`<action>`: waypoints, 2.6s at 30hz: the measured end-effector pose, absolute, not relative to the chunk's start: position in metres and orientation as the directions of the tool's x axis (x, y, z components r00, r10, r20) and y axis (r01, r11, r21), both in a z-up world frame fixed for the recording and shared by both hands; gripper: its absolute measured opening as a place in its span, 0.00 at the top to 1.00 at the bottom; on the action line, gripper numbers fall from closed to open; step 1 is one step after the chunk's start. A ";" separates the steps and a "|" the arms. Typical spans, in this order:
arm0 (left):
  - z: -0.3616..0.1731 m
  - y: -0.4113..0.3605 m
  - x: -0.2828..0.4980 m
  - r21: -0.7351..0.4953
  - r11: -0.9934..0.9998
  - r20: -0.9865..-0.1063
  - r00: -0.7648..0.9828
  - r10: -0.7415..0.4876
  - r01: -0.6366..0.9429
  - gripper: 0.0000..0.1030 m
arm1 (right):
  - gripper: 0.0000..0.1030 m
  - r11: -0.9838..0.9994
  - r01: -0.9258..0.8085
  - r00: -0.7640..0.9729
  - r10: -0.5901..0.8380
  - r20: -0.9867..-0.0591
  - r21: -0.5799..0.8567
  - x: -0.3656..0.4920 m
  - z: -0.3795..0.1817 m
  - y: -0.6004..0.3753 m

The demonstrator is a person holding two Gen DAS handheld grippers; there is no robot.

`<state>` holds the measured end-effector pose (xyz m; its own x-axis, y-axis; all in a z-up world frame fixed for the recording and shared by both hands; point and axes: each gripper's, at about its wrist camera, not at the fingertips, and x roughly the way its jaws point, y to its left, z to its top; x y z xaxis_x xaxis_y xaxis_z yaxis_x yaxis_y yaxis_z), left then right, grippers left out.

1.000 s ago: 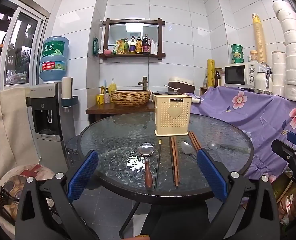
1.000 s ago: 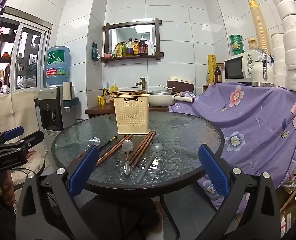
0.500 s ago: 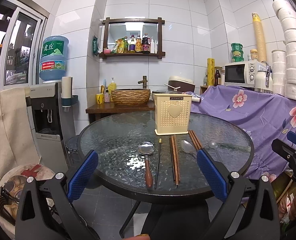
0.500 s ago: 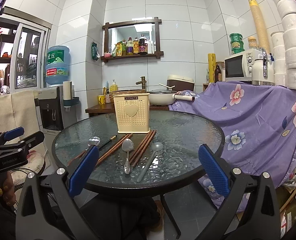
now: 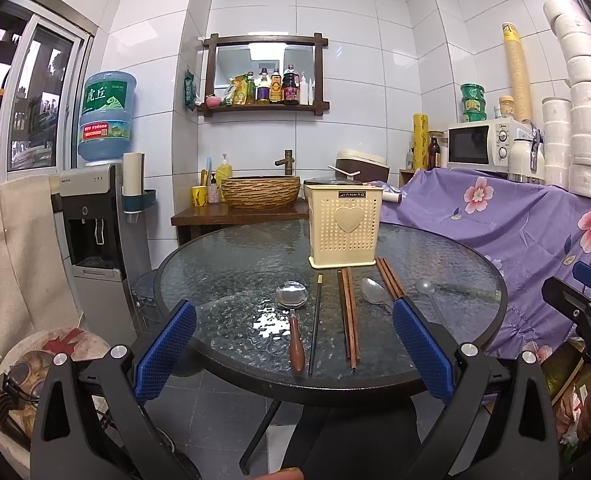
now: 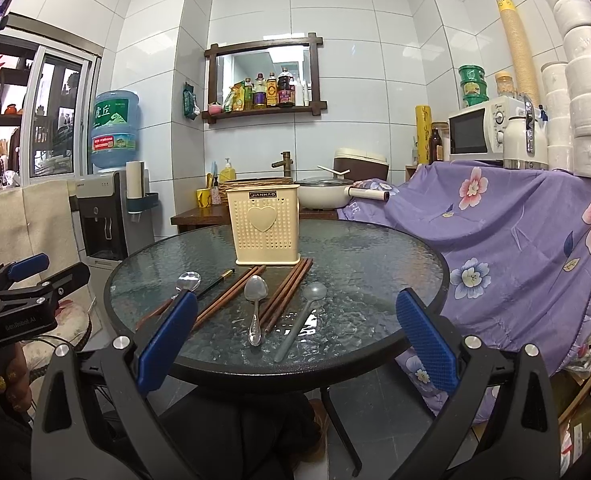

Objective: Organize utensils

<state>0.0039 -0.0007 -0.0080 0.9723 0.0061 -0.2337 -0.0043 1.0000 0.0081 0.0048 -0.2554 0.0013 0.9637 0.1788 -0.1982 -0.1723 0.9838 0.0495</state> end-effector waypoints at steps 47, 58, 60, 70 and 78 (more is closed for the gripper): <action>-0.006 0.001 0.003 0.015 1.000 -0.251 0.968 0.001 0.003 0.06 | 0.05 0.983 -0.175 0.961 0.182 -0.206 0.050 0.006 0.000 -0.255; -0.026 0.014 0.078 0.048 0.998 -0.508 0.860 0.052 -0.032 0.06 | 0.05 0.985 -0.169 0.879 0.161 -0.449 0.022 0.076 -0.017 -0.256; -0.027 0.021 0.097 0.052 0.998 -0.549 0.834 0.058 -0.036 0.06 | 0.05 0.984 -0.170 0.840 0.170 -0.515 0.047 0.103 -0.020 -0.259; -0.034 0.027 0.179 0.123 0.992 -0.649 0.756 0.087 -0.009 0.19 | 0.07 0.989 -0.144 0.714 0.078 -0.696 -0.036 0.212 -0.031 -0.243; -0.045 0.028 0.218 0.127 0.992 -0.722 0.688 0.076 0.024 0.26 | 0.29 0.989 -0.139 0.611 0.054 -0.790 -0.041 0.266 -0.049 -0.236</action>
